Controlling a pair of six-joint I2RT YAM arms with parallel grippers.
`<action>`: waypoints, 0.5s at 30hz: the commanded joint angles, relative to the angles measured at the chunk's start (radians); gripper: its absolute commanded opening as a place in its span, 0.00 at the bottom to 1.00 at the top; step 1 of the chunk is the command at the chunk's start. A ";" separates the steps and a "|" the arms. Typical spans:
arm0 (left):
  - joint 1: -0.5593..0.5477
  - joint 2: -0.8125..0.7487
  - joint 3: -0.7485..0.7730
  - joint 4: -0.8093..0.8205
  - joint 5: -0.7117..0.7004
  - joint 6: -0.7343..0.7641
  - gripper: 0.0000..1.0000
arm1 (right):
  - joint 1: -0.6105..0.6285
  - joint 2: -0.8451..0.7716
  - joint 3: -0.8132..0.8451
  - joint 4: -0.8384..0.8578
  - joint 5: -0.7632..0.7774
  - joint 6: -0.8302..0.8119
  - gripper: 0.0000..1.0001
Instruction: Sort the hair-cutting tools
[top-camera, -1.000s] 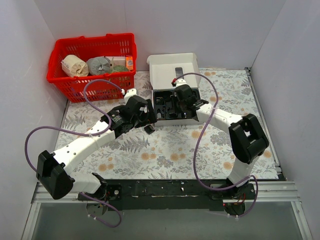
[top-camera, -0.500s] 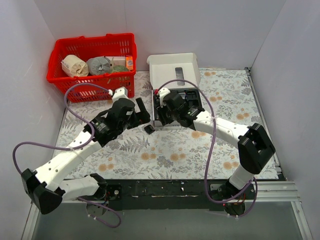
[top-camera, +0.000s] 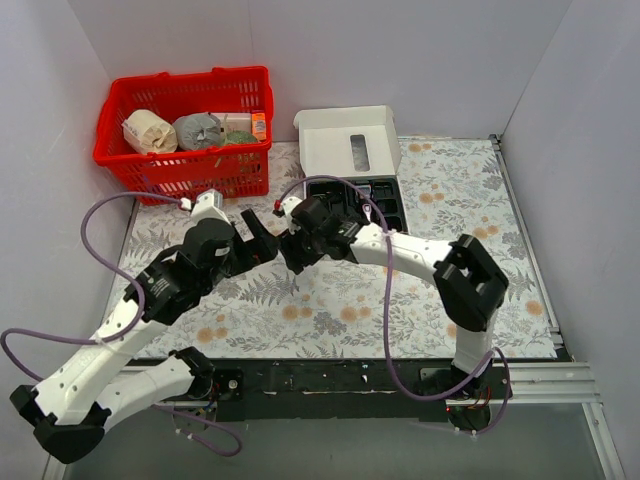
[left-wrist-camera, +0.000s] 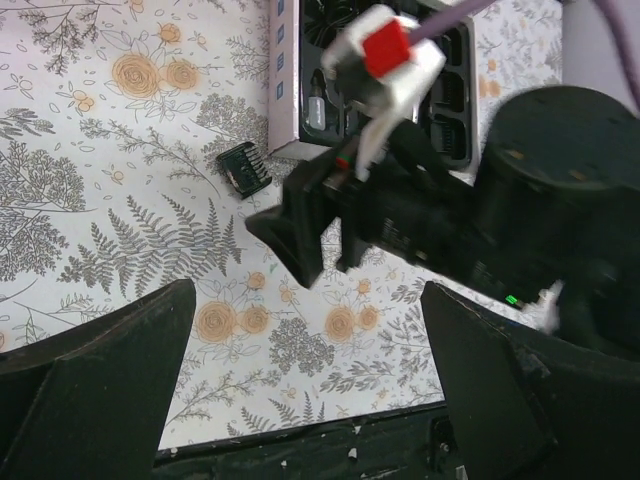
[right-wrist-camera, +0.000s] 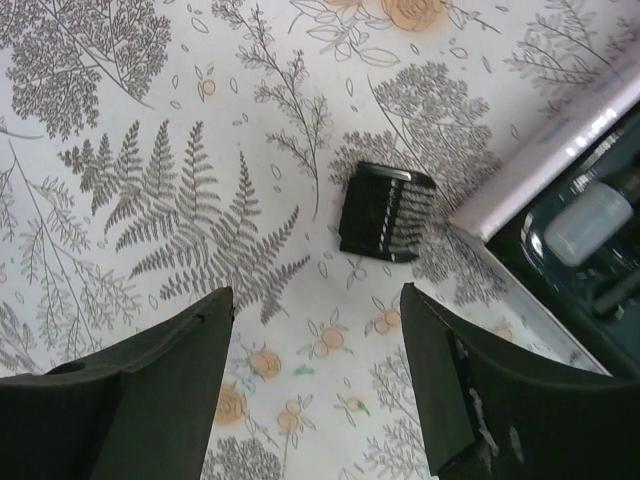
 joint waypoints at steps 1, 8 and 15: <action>-0.004 -0.077 -0.015 -0.047 -0.003 -0.016 0.98 | 0.005 0.113 0.163 -0.058 -0.032 0.023 0.75; -0.004 -0.125 -0.024 -0.086 -0.019 -0.008 0.98 | -0.003 0.299 0.378 -0.099 -0.010 0.015 0.75; -0.004 -0.128 -0.025 -0.082 -0.026 0.003 0.98 | -0.026 0.429 0.518 -0.118 -0.015 0.044 0.72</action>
